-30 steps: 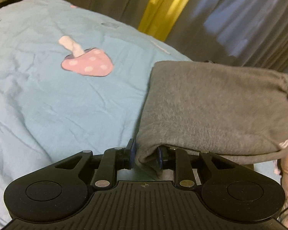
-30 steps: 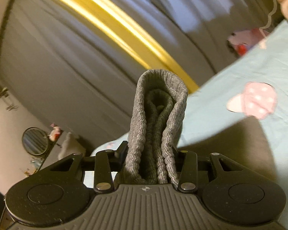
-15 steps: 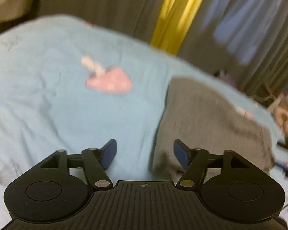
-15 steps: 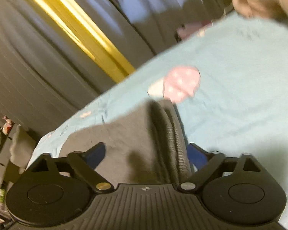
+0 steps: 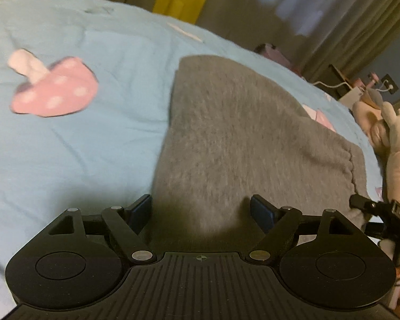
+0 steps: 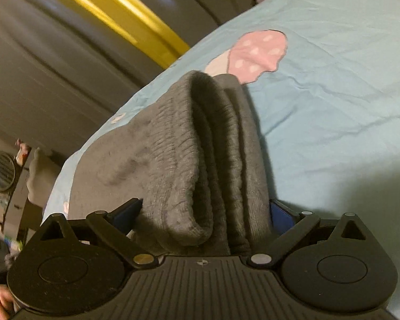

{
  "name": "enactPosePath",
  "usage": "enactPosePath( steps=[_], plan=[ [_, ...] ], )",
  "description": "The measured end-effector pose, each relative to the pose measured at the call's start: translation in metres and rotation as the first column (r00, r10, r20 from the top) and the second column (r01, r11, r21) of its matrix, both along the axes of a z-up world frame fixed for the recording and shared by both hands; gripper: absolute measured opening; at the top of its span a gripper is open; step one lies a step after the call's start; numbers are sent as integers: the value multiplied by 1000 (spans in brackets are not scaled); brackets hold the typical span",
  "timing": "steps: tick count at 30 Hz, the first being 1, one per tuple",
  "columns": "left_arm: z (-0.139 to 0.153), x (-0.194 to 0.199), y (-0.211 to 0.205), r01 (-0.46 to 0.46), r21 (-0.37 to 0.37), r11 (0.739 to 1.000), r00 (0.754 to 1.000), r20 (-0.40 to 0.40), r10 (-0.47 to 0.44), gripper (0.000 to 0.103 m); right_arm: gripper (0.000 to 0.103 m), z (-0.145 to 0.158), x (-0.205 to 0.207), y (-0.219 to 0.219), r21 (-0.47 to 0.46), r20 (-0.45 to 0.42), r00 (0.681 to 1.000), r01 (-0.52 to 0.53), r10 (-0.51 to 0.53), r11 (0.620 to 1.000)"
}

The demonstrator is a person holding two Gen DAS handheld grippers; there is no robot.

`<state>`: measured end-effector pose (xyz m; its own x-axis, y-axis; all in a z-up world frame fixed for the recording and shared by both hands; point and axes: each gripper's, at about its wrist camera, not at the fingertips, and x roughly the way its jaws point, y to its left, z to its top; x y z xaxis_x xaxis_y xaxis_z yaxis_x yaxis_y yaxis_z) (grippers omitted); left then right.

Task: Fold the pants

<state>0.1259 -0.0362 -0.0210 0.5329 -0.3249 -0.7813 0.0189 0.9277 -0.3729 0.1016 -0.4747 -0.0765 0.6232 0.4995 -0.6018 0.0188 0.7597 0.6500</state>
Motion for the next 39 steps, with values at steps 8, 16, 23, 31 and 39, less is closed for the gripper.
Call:
enactPosePath(
  steps=[8,16,23,31,39],
  plan=[
    [-17,42,-12,43,-51,998,999,-26,-45,97,81,0,11,12,-25,48,999,-2,4,1000],
    [-26,55,-5,36,-126,991,999,-21,-39,74,88,-7,23,7,67,24,999,-37,36,997],
    [-1,40,-23,62,-39,997,994,94,-58,28,67,11,23,28,-43,64,997,-41,44,998],
    [50,48,-32,63,-106,992,973,227,-38,21,59,60,33,24,22,173,985,-14,10,1000],
    [68,70,-42,-63,10,998,971,232,59,49,94,86,67,1,-102,194,975,126,-105,987]
  ],
)
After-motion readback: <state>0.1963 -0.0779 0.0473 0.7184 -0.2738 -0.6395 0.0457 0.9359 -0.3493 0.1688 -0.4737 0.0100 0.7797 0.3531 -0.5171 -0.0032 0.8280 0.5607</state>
